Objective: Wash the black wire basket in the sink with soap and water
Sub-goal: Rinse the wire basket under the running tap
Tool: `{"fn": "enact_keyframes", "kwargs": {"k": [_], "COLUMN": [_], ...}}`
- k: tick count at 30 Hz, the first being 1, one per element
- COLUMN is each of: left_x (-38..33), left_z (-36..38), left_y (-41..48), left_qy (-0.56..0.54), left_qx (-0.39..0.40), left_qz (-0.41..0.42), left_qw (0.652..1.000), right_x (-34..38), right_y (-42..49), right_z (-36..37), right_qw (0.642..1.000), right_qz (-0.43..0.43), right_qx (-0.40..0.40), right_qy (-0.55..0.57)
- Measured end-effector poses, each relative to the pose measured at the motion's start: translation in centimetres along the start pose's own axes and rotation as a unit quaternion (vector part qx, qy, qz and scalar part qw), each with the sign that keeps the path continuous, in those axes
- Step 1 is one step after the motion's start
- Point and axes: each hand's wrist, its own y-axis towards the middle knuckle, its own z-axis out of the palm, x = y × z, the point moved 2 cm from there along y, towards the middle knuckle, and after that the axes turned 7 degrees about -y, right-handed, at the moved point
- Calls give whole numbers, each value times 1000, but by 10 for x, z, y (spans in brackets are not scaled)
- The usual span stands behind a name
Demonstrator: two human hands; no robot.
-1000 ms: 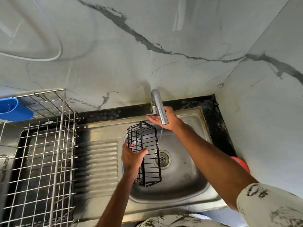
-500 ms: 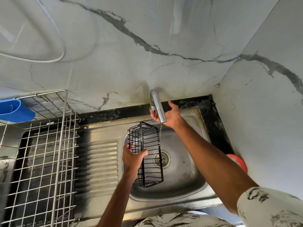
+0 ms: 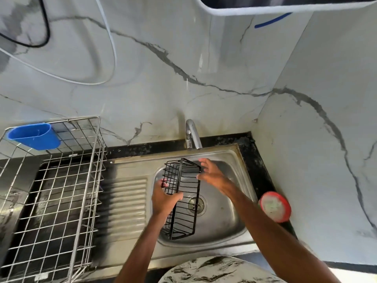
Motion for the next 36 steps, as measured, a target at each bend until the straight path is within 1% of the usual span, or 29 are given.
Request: {"fn": "enact_keyframes", "kwargs": {"k": [2,5,7,10,12,14,15,16,18,19,20,22,24,26,28,30,31,32,34,36], "left_x": [-3,-10,-18,-34,-47,-60,-67,-74,-86,-91,-94,-98,-99,-99,-99,-98,-97,-95,-85,-74], "left_z": [-4,-11,-18,-31,-39,-47,-51,-54,-59,-61,-63,-66,-70,-74,-79,-81,-80,-78,-71,-64], "left_y": [-5,-15,-17,-20,-20,-24,-25,-26,-27,-26,-26,-22,-17,-14,-13,-10,-7,-5,-2,0], "left_qy": [9,39,66,120,148,177,191,204,231,247,263,296,333,348,333,322,331,351,399,420], "left_qx": [28,71,102,138,153,173,180,187,196,204,213,228,240,238,220,199,198,206,226,233], "left_qz": [26,78,130,208,258,314,346,379,431,447,459,479,493,511,546,582,590,592,579,560], "left_qw": [999,994,984,961,942,917,901,883,850,835,822,794,767,749,736,719,709,696,674,675], "right_x": [11,28,39,50,57,64,70,75,84,88,89,86,84,87,91,92,92,91,82,71], "right_y": [-11,-29,-41,-60,-74,-88,-95,-101,-113,-118,-121,-126,-132,-138,-149,-158,-161,-163,-162,-158], "right_z": [0,-7,-15,-26,-36,-42,-44,-45,-43,-40,-35,-27,-22,-19,-17,-13,-9,-5,5,9], "right_qw": [994,979,972,961,951,942,929,908,853,841,843,859,866,866,862,846,836,832,841,840], "right_qz": [-51,-94,-117,-158,-182,-199,-209,-214,-204,-205,-211,-216,-214,-219,-248,-280,-284,-277,-232,-208], "right_qx": [-18,-46,-65,-82,-97,-103,-105,-106,-105,-98,-83,-54,-61,-86,-132,-186,-200,-201,-169,-164], "right_qy": [-94,-175,-194,-212,-232,-249,-285,-345,-468,-491,-488,-461,-449,-441,-422,-415,-424,-437,-459,-474]}}
